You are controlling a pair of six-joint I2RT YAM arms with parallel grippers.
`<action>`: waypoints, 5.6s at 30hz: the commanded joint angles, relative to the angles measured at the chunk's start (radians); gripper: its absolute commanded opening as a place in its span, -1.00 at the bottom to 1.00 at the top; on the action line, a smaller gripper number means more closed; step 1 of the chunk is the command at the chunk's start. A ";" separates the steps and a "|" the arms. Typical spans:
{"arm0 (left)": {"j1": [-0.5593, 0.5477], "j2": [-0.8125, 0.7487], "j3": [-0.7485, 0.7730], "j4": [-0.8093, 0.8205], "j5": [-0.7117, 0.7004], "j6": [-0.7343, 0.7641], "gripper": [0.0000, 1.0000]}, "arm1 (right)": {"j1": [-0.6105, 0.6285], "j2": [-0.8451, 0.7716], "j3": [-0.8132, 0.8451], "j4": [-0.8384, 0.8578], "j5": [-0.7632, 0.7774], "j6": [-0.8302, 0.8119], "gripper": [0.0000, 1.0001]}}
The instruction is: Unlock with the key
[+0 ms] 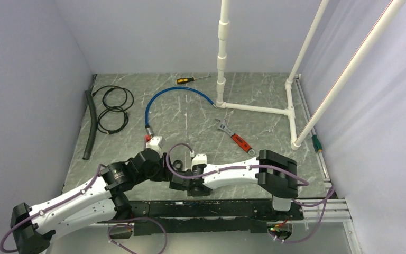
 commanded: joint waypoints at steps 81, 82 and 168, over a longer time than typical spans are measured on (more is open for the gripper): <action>-0.005 0.381 -0.083 0.877 0.435 -0.233 0.05 | 0.022 -0.853 -0.564 0.585 0.055 -0.561 -1.00; -0.006 0.385 -0.086 0.884 0.437 -0.233 -0.08 | 0.021 -0.851 -0.563 0.587 0.056 -0.560 -1.00; -0.034 0.016 -0.481 1.680 -0.044 -0.570 -1.00 | -0.194 -0.899 -0.808 1.736 -0.121 -0.352 -0.11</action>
